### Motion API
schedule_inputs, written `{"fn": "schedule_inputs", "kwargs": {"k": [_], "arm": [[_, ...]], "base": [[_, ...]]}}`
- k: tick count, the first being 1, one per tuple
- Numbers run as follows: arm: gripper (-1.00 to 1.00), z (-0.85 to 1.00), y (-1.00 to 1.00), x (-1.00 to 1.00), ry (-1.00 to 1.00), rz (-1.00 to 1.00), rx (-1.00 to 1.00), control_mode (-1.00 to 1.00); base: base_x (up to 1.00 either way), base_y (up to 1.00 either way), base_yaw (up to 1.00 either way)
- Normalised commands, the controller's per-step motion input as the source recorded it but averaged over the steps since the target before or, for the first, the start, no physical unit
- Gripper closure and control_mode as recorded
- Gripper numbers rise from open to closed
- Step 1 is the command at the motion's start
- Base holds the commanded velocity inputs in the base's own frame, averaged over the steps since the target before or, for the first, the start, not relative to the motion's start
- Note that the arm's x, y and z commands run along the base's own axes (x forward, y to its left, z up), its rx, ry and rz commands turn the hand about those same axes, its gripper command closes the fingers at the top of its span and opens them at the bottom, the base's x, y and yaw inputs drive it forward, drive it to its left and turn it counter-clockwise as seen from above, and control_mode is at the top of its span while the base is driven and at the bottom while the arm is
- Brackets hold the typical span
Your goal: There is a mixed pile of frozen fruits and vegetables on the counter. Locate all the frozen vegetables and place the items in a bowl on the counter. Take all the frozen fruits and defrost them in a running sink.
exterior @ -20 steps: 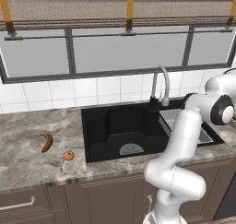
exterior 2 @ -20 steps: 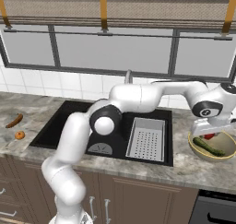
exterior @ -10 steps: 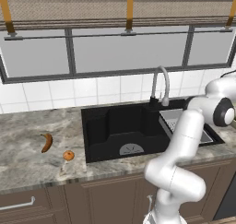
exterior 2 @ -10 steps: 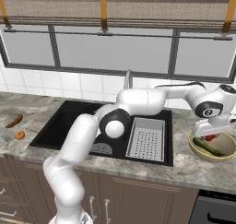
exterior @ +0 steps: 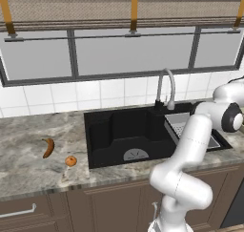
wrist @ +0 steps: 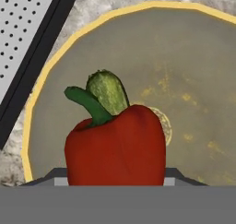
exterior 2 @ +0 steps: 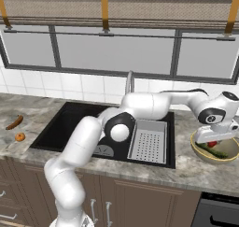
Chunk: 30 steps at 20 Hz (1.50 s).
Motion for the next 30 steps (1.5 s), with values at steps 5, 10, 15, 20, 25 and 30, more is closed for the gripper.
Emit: {"fn": "schedule_inputs", "kwargs": {"k": [5,10,15,20,25,30], "arm": [[-1.0,-0.07,0.0,0.0,0.0,0.0,0.0,-1.0],[-1.0,0.0,0.0,0.0,0.0,0.0,0.0,-1.0],[-1.0,0.09,0.05,0.0,0.01,-0.03,0.0,-1.0],[-1.0,0.5,0.1,-0.15,0.03,-0.03,0.04,-1.0],[-1.0,0.57,0.6,-0.16,0.02,-0.07,0.1,-1.0],[-1.0,0.26,0.95,-0.17,-0.01,-0.04,0.07,-1.0]], "base": [[0.0,0.0,0.0],[0.0,0.0,0.0],[0.0,0.0,0.0],[0.0,0.0,0.0],[0.0,0.0,0.0],[0.0,0.0,0.0]]}}
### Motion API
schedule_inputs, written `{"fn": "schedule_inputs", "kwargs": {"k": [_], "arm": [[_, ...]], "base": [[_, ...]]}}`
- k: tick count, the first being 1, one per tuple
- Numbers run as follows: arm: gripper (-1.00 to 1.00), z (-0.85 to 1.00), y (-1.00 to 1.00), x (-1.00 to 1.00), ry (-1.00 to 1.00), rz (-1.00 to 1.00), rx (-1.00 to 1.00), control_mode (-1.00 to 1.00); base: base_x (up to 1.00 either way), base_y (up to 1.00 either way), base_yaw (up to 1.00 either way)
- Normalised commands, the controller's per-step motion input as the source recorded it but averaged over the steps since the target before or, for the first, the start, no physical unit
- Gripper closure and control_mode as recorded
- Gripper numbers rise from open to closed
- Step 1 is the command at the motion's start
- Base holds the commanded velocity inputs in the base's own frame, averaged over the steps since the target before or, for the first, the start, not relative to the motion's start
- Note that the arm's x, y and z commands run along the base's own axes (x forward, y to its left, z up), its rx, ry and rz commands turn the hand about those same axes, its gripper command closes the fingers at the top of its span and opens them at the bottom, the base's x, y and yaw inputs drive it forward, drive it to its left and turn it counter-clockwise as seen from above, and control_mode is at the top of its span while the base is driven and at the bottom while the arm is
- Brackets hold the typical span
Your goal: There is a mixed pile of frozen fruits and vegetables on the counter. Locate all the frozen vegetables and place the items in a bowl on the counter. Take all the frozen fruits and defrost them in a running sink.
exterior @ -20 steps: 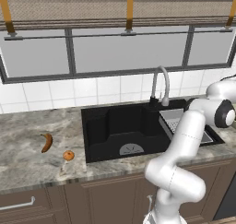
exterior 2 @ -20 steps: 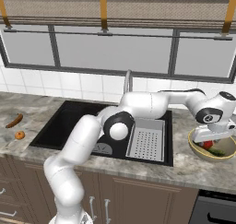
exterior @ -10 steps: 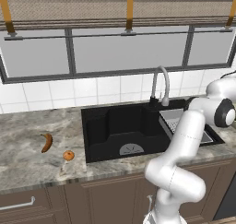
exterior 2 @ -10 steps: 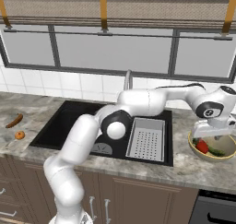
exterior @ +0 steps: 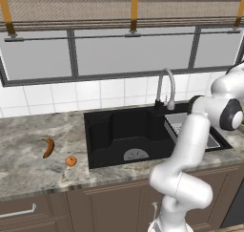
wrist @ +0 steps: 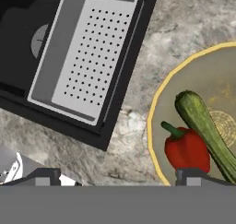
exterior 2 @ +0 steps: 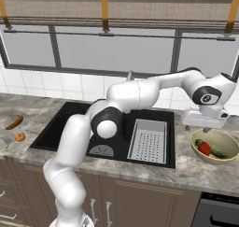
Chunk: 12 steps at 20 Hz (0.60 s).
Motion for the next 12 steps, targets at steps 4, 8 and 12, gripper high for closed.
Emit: {"fn": "schedule_inputs", "kwargs": {"k": [4,8,12], "arm": [[-1.0,0.24,1.0,-0.29,0.0,-0.01,-0.01,-1.0],[-1.0,0.04,1.0,-0.42,-0.03,-0.01,-0.04,-1.0],[-1.0,0.0,1.0,-0.03,0.04,0.0,-0.11,-1.0]], "base": [[0.0,0.0,0.0],[0.0,0.0,0.0],[0.0,0.0,0.0]]}}
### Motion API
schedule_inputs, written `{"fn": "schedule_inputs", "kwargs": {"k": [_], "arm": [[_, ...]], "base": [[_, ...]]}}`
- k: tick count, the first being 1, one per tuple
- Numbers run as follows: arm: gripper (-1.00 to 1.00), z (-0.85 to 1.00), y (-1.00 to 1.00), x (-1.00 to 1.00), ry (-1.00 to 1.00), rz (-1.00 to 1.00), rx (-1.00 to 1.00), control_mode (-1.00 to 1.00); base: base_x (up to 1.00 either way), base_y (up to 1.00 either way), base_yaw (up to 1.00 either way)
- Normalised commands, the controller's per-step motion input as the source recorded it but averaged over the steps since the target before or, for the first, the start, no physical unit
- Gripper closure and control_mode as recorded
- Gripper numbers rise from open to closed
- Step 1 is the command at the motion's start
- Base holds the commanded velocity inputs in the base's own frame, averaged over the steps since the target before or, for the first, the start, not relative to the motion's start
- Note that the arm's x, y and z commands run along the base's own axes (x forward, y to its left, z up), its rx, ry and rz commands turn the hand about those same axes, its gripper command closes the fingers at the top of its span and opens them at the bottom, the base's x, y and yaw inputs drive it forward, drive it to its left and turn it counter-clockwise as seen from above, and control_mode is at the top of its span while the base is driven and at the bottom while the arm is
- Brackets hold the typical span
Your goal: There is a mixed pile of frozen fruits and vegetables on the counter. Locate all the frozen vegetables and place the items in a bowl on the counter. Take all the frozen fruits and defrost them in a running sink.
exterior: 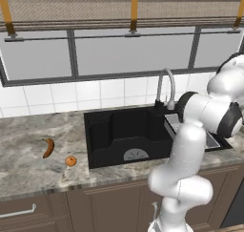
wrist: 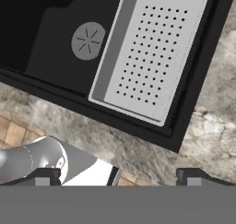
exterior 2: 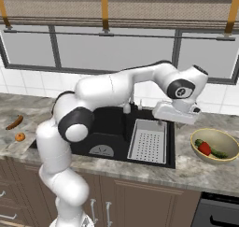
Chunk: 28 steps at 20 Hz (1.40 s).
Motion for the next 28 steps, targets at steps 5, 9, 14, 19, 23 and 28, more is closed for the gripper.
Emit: {"fn": "schedule_inputs", "kwargs": {"k": [5,9,14,19,23,28], "arm": [[-1.0,-0.07,0.99,-0.05,0.05,-0.05,-0.11,-1.0],[-1.0,-0.05,0.59,0.01,0.07,-0.21,-0.07,-1.0],[-1.0,-0.14,0.11,0.0,0.15,-0.4,0.0,-1.0],[-1.0,-0.01,0.54,0.0,0.04,-0.24,-0.04,-1.0],[-1.0,-0.01,0.91,0.0,0.0,-0.1,-0.1,-1.0],[-1.0,-0.12,1.0,-0.03,0.0,-0.04,-0.08,-1.0]], "base": [[0.0,0.0,0.0],[0.0,0.0,0.0],[0.0,0.0,0.0],[0.0,0.0,0.0],[0.0,0.0,0.0],[0.0,0.0,0.0]]}}
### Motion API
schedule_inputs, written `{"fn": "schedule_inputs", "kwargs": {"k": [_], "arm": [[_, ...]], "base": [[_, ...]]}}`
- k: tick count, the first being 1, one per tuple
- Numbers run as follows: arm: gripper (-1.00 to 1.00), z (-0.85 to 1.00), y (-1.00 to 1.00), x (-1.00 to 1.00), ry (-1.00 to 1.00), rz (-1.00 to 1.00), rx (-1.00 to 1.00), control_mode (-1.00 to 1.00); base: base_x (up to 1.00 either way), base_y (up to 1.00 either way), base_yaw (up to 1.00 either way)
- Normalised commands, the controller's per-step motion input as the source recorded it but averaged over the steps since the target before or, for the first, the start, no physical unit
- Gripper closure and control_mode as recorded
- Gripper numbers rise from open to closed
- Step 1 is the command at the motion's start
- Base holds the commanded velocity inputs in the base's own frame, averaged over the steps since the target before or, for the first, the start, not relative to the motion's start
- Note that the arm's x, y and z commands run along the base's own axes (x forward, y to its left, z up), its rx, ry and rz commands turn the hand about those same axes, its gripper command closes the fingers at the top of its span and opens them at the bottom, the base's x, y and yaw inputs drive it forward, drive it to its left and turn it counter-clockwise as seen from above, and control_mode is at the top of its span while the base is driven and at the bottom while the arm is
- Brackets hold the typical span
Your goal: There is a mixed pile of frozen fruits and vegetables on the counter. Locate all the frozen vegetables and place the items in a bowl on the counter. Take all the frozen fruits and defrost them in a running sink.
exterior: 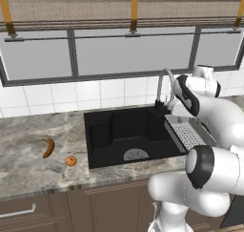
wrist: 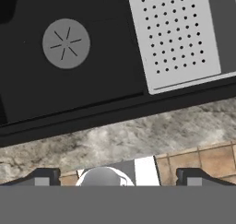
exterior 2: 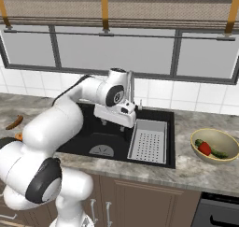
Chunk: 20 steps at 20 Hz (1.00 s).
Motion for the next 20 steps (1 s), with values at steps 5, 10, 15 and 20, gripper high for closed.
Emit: {"fn": "schedule_inputs", "kwargs": {"k": [5,10,15,20], "arm": [[-1.0,-0.19,1.0,-0.02,0.0,-0.02,-0.08,-1.0],[-1.0,-0.18,1.0,0.0,0.0,0.0,-0.06,-1.0],[-1.0,-0.16,1.0,0.0,0.02,0.03,-0.06,-1.0],[-1.0,-0.16,1.0,0.0,0.04,0.04,-0.08,-1.0]], "base": [[0.0,0.0,0.0],[0.0,0.0,0.0],[0.0,0.0,0.0],[0.0,0.0,0.0]]}}
